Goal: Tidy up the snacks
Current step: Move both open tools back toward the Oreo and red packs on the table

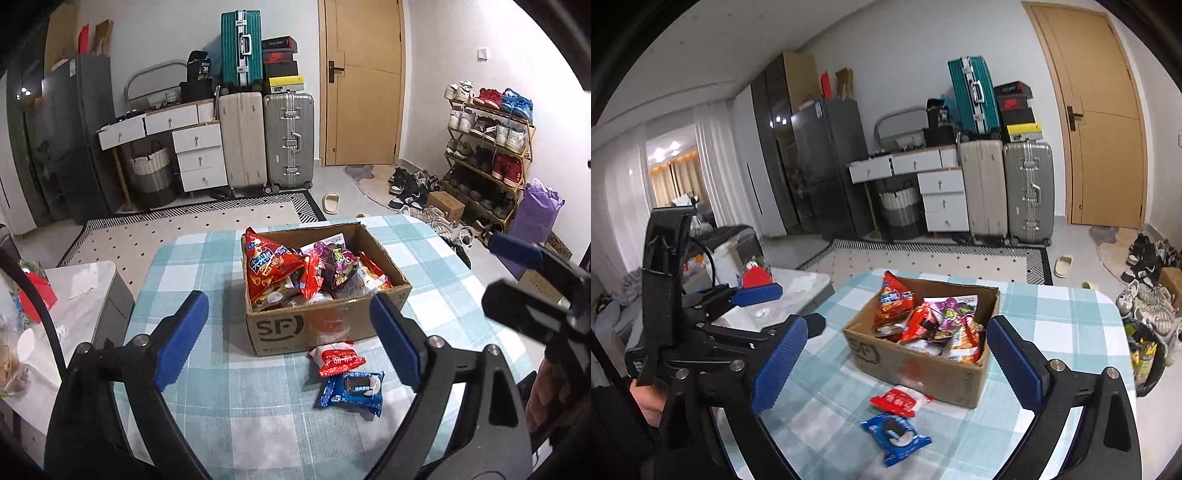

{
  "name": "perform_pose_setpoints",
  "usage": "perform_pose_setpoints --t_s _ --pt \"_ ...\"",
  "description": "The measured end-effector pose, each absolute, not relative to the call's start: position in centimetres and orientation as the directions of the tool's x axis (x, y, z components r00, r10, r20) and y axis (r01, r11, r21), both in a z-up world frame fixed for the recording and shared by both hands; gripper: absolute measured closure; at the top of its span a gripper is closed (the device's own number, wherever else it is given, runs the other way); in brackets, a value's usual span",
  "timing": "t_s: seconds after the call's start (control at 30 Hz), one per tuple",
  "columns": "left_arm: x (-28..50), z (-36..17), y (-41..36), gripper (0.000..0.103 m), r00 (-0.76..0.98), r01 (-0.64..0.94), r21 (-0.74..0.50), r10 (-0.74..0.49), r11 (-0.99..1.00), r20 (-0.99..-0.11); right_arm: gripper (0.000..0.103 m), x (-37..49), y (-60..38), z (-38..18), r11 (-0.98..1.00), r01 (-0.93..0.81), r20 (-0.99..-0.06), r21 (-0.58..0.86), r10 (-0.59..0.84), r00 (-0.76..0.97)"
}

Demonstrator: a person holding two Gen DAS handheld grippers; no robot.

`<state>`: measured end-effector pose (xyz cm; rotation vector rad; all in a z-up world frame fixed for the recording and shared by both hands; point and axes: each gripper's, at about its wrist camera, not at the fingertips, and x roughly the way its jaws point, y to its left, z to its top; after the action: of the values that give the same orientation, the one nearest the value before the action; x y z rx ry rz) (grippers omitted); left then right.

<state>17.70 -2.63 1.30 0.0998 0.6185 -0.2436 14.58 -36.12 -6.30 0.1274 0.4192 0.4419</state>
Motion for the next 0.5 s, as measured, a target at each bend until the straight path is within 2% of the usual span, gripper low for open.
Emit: perform_pose_setpoints --t_s 0.13,0.37,0.5 --pt "16.6 0.6 -2.3 0.001 0.801 0.24 0.028 -0.182 0.97 -0.571 0.002 13.1 -35.9 -8.0 0.89 -0.389 -0.344 0.239 0.452 0.823" --pt "15.0 -2.2 -1.9 0.001 0.801 0.221 0.026 -0.166 0.975 -0.575 0.001 12.6 -37.0 -10.9 0.898 -0.345 -0.357 0.271 0.427 0.831" --pt "15.3 -4.7 -1.5 0.001 0.781 0.209 -0.02 -0.179 0.978 -0.599 0.001 12.3 -38.1 -12.8 0.913 -0.308 -0.35 0.266 0.389 0.852"
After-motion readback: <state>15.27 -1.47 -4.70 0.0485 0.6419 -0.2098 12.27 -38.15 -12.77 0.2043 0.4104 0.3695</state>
